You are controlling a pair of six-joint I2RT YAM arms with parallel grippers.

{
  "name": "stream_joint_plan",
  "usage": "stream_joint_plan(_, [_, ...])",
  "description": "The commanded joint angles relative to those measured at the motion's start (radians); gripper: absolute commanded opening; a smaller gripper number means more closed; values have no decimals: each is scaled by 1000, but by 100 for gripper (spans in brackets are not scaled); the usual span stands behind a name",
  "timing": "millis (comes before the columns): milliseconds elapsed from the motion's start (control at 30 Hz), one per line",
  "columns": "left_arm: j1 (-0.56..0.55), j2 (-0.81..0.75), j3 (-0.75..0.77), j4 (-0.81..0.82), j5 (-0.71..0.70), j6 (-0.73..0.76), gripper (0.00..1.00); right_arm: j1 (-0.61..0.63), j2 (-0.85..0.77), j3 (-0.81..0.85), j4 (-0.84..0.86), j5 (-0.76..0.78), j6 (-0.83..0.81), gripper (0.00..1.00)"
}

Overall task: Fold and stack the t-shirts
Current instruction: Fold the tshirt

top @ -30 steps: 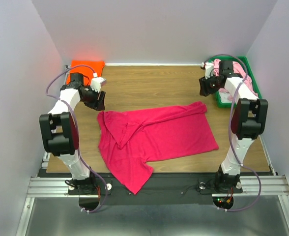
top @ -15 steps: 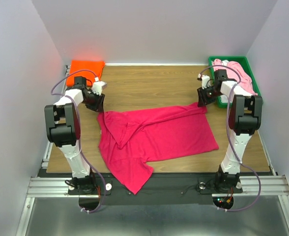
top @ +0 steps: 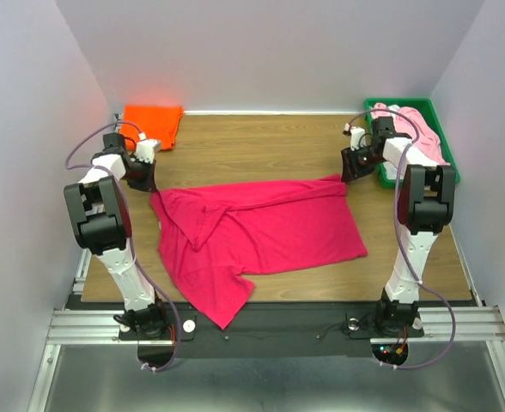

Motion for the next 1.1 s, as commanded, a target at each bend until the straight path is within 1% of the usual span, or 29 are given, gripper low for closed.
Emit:
stream_joint_plan(0, [11,-5,63,-45,16,38,18,7,-51,35,-3,-55,11,52])
stream_joint_plan(33, [12,-21,62,-47,31,48,28,7,-61,30,-5,-64,6,53])
stream_joint_plan(100, [11,-83,46,-45,71,63,43,7,-106,10,-11,-75,-21,53])
stream_joint_plan(133, [9,-105,46,-53,80,69,45,7,-121,4,-14,-82,-32,53])
stream_joint_plan(267, [1,-200,40,-125,108,95,46,13,-167,-1,-49,-93,-108,53])
stream_joint_plan(300, [-5,-237,29,-137,108,101,49,19,-167,5,-60,-89,-147,53])
stream_joint_plan(367, [-38,-269,-7,-183,114,124,50,42,-166,10,-89,-73,-187,53])
stream_joint_plan(400, [-54,-298,-26,-197,115,130,53,51,-161,12,-99,-67,-220,53])
stream_joint_plan(500, [-124,-318,-102,-269,140,144,54,119,-149,12,-125,-36,-277,55])
stream_joint_plan(533, [-144,-320,-125,-284,145,147,59,131,-140,7,-126,-15,-290,56])
stream_joint_plan(633, [-227,-343,-231,-278,132,135,61,178,-124,4,-128,22,-339,60])
stream_joint_plan(667, [-258,-358,-277,-249,102,102,61,188,-111,4,-126,45,-349,60])
stream_joint_plan(800, [-325,-371,-342,-214,42,46,61,223,-69,21,-126,85,-385,60])
stream_joint_plan(933, [-354,-375,-363,-218,2,45,61,226,-41,19,-126,119,-411,59])
stream_joint_plan(1067, [-376,-346,-368,-240,-26,46,60,226,-31,4,-128,140,-426,56])
